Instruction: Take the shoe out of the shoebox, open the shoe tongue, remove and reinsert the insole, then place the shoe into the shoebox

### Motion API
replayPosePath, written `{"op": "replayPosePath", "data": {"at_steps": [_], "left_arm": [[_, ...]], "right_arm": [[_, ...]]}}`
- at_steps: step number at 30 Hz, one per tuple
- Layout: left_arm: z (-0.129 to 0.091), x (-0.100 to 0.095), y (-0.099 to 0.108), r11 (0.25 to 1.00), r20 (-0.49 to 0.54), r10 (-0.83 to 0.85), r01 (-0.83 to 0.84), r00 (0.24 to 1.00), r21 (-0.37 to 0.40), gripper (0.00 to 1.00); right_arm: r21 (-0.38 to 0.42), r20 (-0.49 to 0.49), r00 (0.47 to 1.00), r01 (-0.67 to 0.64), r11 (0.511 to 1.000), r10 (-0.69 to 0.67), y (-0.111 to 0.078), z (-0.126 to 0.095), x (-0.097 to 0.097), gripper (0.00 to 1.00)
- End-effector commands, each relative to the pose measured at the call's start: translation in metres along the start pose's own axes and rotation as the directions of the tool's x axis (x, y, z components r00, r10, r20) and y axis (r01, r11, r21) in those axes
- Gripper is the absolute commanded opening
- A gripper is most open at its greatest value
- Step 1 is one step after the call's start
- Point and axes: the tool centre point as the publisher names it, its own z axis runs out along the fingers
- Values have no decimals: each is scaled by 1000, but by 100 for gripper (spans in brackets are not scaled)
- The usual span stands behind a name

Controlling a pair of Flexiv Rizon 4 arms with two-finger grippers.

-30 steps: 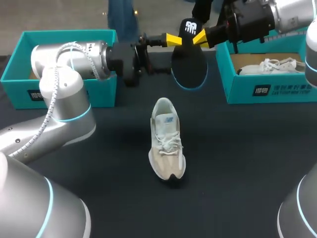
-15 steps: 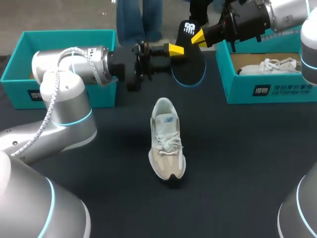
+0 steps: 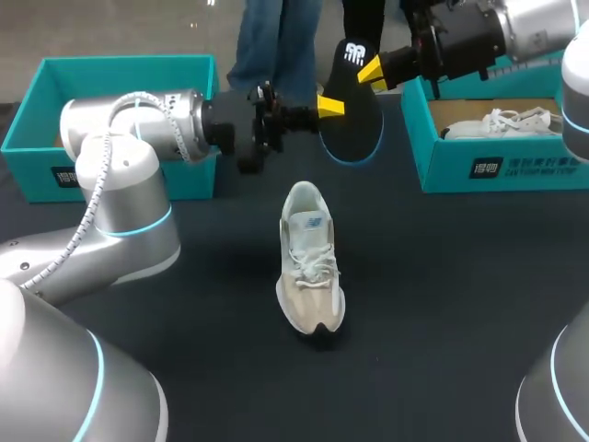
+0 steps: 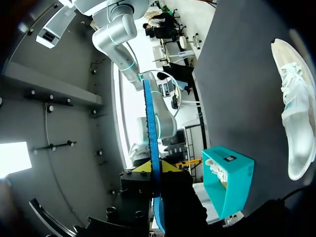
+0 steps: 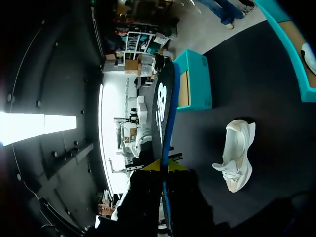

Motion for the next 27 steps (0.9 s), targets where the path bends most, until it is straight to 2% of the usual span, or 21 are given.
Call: {"op": "replayPosePath", "data": {"at_steps": [1,9,14,19,21,26,27], "left_arm": [[0,0,-2,1000,4,0,0,1000,-4,0],[-5,-5,-3,1000,10,-7,8,1000,-13,0],[-10,-5,-3,999,10,-21,21,1000,-27,0],[-16,-5,-3,999,15,-30,31,999,-40,0],[-18,-5,-3,998,15,-33,34,999,-46,0],[-22,-6,-3,998,-4,-39,39,999,-47,0],[-23,-7,-2,999,-19,-44,44,999,-17,0]], "right_arm": [[-32,-25,1000,17,999,-18,-7,-4,1,100],[-61,-71,994,76,995,-80,-24,-18,2,100],[-98,-50,993,98,990,-103,-43,-41,-7,100],[-167,-62,994,82,983,-94,-55,-62,-18,100],[-193,-74,993,76,978,-91,-58,-69,-22,100],[-197,-78,992,83,977,-100,-60,-72,-23,100],[-197,-78,992,83,977,-100,-60,-72,-23,100]]}}
